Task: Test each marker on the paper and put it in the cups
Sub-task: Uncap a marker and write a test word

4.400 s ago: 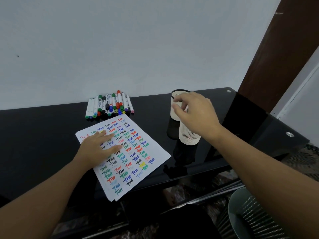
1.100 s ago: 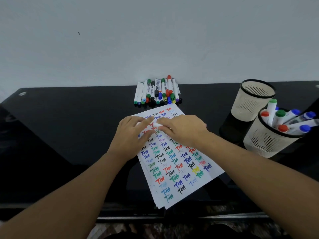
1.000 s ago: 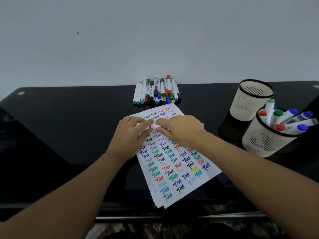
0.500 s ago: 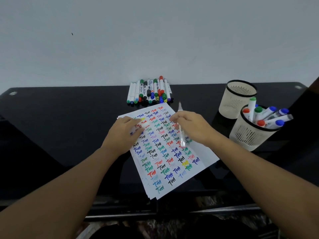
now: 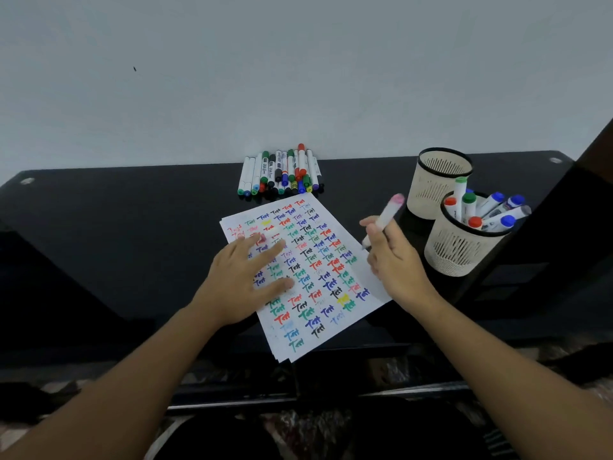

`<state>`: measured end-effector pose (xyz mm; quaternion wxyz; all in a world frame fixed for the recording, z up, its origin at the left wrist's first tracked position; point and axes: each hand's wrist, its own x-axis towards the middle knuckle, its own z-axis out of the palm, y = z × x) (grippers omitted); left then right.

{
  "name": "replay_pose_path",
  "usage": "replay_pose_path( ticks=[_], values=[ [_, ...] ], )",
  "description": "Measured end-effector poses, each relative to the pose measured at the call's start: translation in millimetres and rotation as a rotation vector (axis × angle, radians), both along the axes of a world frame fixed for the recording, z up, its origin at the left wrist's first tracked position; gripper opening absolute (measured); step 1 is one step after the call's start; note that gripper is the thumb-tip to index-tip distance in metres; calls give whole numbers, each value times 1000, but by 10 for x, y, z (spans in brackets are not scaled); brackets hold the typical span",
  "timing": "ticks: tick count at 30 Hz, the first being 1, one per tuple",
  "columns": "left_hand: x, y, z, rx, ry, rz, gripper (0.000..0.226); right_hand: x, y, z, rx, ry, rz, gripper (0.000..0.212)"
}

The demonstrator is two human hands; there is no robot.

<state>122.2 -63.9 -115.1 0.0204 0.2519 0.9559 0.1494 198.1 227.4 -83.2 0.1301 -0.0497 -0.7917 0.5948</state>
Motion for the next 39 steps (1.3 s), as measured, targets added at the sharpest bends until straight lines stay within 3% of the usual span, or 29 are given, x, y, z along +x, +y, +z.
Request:
replay_pose_path(
  ticks=[3, 10, 25, 29, 39],
  values=[
    [-38, 18, -11, -12, 11, 12, 82, 80, 37, -6, -20, 37, -56, 41],
    [-65, 18, -26, 10, 2, 39, 89, 180, 126, -78, -42, 1, -52, 8],
    [-73, 24, -60, -18, 35, 36, 85, 256, 174, -103, 49, -61, 27, 7],
    [-70, 13, -62, -18, 31, 38, 83, 252, 170, -91, 77, -138, -5, 18],
    [-44, 38, -12, -31, 11, 42, 88, 248, 166, -95, 129, -192, 42, 7]
  ],
)
